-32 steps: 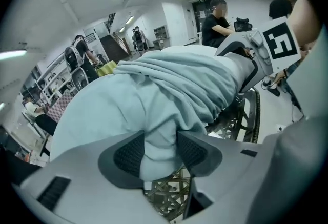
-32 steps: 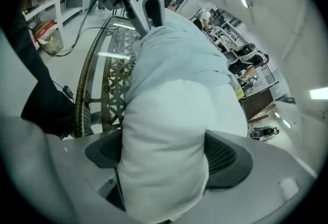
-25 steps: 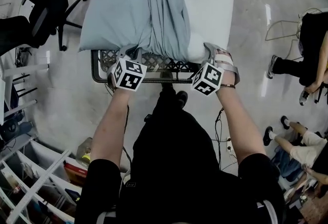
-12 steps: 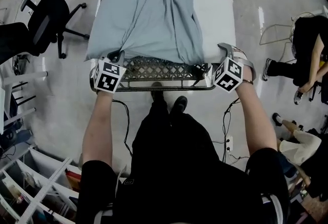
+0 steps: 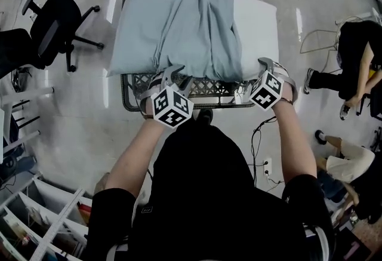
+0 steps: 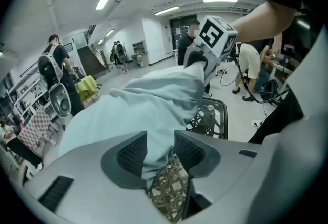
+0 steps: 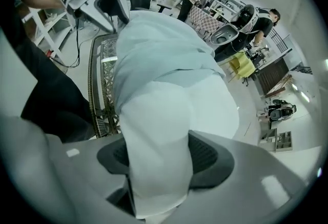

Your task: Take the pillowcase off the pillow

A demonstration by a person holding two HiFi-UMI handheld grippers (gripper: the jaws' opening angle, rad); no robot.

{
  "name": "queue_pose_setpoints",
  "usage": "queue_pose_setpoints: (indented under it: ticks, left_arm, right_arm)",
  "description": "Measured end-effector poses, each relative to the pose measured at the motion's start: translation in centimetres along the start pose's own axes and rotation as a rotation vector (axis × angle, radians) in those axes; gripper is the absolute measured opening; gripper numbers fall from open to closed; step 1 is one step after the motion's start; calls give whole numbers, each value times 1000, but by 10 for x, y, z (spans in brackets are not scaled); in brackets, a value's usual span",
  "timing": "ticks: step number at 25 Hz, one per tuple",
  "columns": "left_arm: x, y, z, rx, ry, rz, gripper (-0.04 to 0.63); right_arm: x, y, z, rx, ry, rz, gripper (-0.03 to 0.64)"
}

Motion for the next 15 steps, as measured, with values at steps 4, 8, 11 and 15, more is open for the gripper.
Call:
queue_pose_setpoints:
  ticks: [4,8,11,15]
  left_arm:
    - [3,-7,-34,31,45,-41,185]
    - [-5,4,-34,72,77,-62,8]
    - [-16,15,-23,66,117,-93,6]
    - [-43,48,1,92,160,-40,6]
  right_arm:
    - [5,4,4,8,-23,-16,296]
    - [3,9,7,2,-33,1,296]
    - [-1,7,8,2,-46,10,295]
    - [-4,2,13,9,-80,5,291]
Point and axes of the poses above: the fingertips, and each gripper's own axes: z backward along the fingers, y to its left, x out of its top, the point moved 8 cm from there along z, backward along the fingers, and after that the axes turned 2 degrees about x, right-handed, at the moved point
